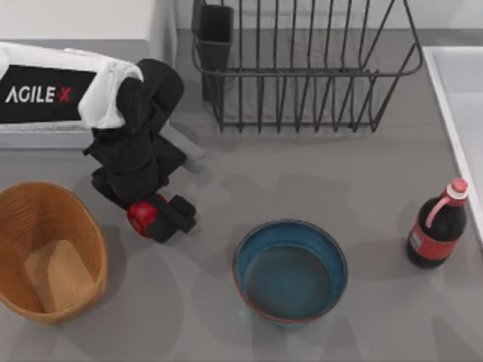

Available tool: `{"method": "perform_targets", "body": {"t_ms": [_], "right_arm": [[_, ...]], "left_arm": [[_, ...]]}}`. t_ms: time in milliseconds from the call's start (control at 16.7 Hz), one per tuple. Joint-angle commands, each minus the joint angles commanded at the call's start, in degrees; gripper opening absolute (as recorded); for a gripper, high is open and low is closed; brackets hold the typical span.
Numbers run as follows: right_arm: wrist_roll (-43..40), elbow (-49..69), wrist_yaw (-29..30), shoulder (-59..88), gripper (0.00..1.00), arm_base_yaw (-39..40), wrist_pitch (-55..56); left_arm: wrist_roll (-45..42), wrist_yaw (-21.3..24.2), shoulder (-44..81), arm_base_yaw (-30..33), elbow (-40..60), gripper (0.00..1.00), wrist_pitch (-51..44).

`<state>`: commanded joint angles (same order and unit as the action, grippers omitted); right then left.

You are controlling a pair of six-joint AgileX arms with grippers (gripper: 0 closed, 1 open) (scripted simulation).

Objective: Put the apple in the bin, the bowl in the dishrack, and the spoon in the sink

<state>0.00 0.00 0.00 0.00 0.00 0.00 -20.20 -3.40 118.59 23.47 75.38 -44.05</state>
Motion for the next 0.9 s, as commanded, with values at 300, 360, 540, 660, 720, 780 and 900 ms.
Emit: {"method": "perform_targets", "body": {"t_ms": [300,360,540,660,720,780,900], "right_arm": [[0.0,0.0,0.0,0.0,1.0,0.0,0.0],[0.0,0.0,0.0,0.0,1.0,0.0,0.0],[0.0,0.0,0.0,0.0,1.0,0.0,0.0],[0.0,0.0,0.0,0.0,1.0,0.0,0.0],[0.0,0.0,0.0,0.0,1.0,0.0,0.0],[0.0,0.0,0.0,0.0,1.0,0.0,0.0],[0.0,0.0,0.0,0.0,1.0,0.0,0.0]], "left_arm": [[0.8,2.1,-1.8,0.6,2.0,0.0,-3.0],[0.9,2.2,-2.2,0.6,3.2,0.0,-4.9],[1.1,2.0,-3.8,0.6,7.3,0.0,-12.2],[1.1,2.0,-5.4,0.5,10.2,0.0,-17.0],[1.1,1.9,-6.2,0.5,11.6,0.0,-18.9],[1.1,1.9,-7.0,0.5,12.9,0.0,-20.4],[1.1,1.8,-7.8,0.5,14.2,0.0,-21.7]]}}
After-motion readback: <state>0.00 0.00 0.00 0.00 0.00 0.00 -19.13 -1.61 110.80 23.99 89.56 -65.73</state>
